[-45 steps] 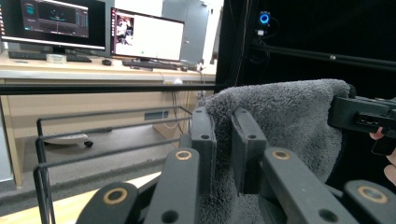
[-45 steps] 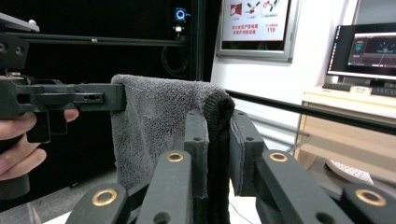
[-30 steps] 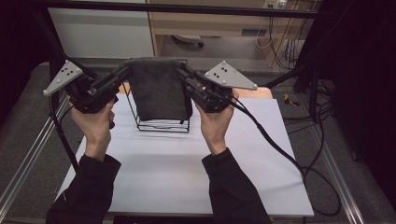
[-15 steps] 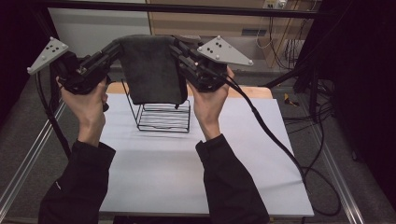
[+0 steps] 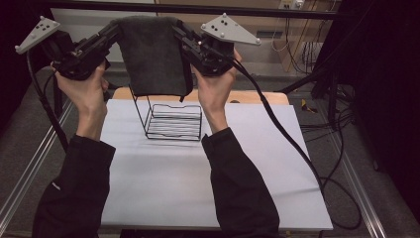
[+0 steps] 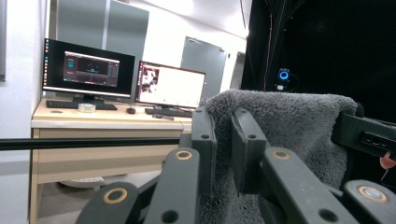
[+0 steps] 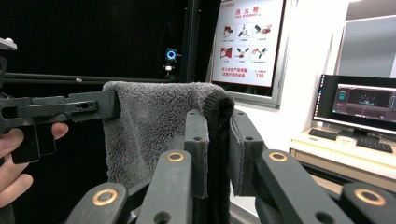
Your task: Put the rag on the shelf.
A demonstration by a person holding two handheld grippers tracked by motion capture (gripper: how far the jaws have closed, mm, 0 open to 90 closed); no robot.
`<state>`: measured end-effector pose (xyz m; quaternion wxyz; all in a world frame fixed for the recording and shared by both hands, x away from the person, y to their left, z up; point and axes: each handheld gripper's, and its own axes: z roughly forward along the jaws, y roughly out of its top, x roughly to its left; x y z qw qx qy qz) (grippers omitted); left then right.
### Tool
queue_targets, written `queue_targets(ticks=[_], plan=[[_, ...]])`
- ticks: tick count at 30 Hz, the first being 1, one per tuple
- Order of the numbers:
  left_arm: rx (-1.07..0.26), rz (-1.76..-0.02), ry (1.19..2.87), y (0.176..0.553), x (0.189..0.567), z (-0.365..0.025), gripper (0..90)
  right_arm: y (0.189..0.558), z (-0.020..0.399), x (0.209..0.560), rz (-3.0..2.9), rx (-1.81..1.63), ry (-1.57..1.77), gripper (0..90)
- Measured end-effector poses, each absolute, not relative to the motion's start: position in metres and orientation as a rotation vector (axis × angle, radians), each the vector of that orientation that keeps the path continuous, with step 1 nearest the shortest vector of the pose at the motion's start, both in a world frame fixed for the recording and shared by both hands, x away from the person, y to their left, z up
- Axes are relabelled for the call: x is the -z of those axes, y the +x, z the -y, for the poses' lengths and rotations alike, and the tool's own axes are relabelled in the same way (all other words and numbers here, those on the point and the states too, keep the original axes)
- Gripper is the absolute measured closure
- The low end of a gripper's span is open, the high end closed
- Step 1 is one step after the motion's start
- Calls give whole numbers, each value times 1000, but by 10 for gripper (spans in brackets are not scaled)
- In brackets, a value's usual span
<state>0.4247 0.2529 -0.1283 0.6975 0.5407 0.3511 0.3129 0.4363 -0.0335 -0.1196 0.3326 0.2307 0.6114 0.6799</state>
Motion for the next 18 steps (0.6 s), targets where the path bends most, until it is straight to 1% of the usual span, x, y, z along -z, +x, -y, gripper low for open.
queue_targets(ticks=[6,13,18], plan=[[-695,-803,1197,435,118,-255,808,446,29,110,-1597,-1778,606,802],[-726,-797,1207,445,109,-249,807,459,32,101,-1588,-1784,624,802],[-707,-805,1207,458,107,-247,807,470,34,99,-1590,-1780,632,802]])
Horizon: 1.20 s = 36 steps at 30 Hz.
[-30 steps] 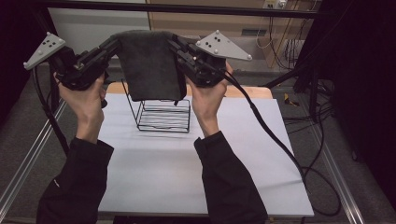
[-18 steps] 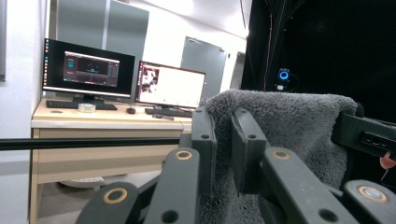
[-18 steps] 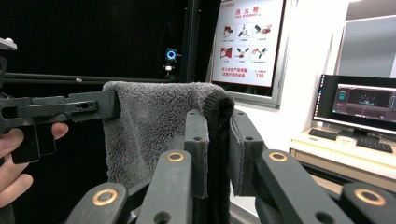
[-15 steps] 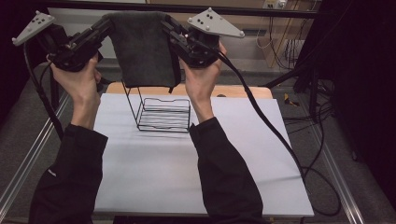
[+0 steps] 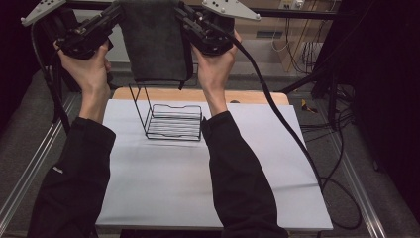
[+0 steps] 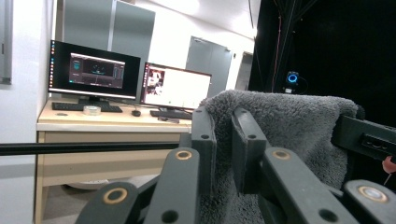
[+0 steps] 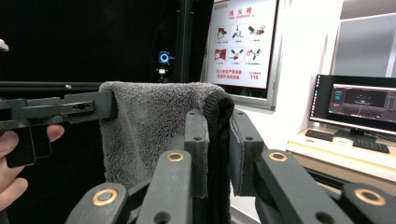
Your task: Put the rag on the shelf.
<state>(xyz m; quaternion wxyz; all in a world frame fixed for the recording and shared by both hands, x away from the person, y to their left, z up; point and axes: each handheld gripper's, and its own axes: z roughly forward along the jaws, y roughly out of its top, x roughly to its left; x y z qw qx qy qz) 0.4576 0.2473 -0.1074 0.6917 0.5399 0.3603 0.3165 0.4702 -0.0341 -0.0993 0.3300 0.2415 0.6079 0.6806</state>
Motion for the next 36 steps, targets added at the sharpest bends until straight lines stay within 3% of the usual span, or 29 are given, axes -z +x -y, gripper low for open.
queue_targets(ticks=[36], plan=[[-684,-900,1281,498,144,-254,807,509,24,131,-1690,-1686,679,802]])
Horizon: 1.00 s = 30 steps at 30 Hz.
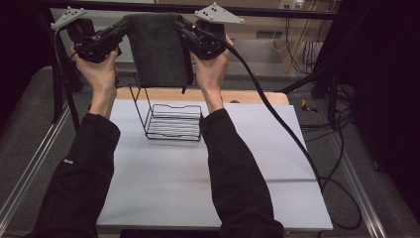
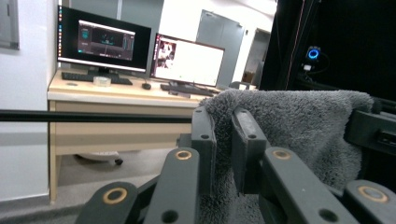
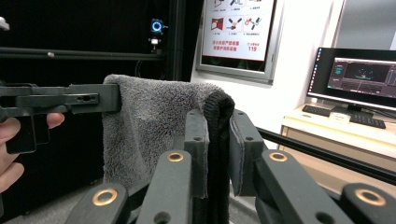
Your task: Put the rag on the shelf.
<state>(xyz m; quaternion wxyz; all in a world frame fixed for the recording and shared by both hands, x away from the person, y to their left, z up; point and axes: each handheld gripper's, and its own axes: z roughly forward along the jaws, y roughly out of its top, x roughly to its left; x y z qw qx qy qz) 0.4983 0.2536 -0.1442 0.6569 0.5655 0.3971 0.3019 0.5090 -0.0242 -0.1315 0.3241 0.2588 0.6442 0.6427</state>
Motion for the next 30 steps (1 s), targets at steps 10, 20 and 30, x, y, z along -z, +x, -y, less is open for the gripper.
queue_targets(ticks=[10,20,30], plan=[[-648,-910,1308,493,165,-264,806,500,14,142,-1747,-1617,688,801],[-626,-881,1380,489,180,-260,806,503,29,167,-1773,-1689,748,802],[-614,-870,1427,483,192,-258,806,499,37,185,-1799,-1703,759,802]])
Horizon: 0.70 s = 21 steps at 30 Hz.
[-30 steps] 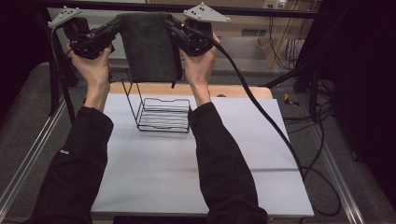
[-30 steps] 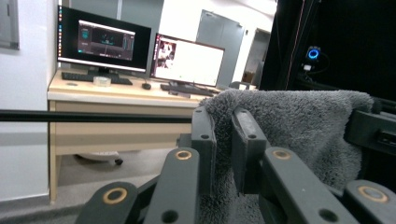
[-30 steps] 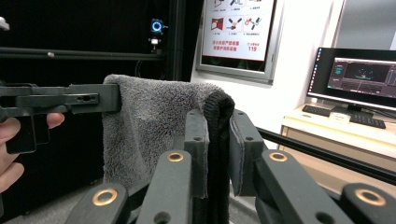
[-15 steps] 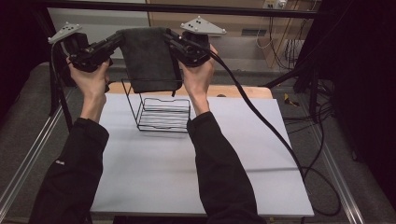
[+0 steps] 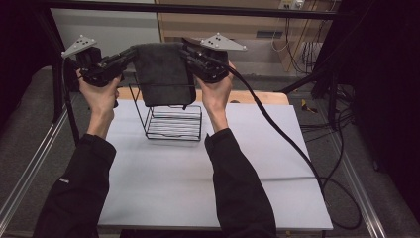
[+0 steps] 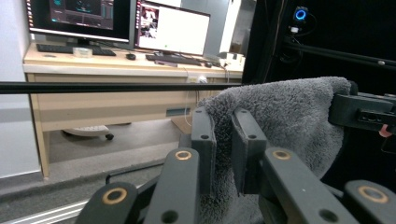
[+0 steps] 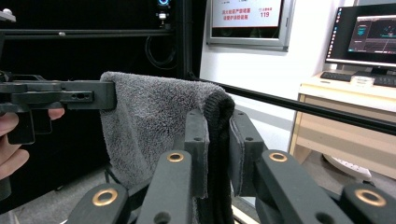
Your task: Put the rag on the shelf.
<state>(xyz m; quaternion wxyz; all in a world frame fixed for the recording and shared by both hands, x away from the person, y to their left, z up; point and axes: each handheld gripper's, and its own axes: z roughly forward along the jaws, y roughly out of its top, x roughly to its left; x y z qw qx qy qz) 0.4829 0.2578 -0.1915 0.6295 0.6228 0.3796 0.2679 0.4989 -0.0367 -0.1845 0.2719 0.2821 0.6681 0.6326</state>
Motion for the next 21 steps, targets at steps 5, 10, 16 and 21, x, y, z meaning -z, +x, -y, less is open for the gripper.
queue_targets(ticks=[5,10,16,21], plan=[[-621,-855,1453,478,194,-257,806,495,40,191,-1814,-1711,758,802],[-606,-852,1464,475,201,-260,805,492,41,196,-1836,-1709,742,801],[-608,-832,1501,469,206,-263,804,487,42,203,-1876,-1697,722,801],[-615,-819,1537,462,207,-265,803,481,42,205,-1907,-1685,699,800]])
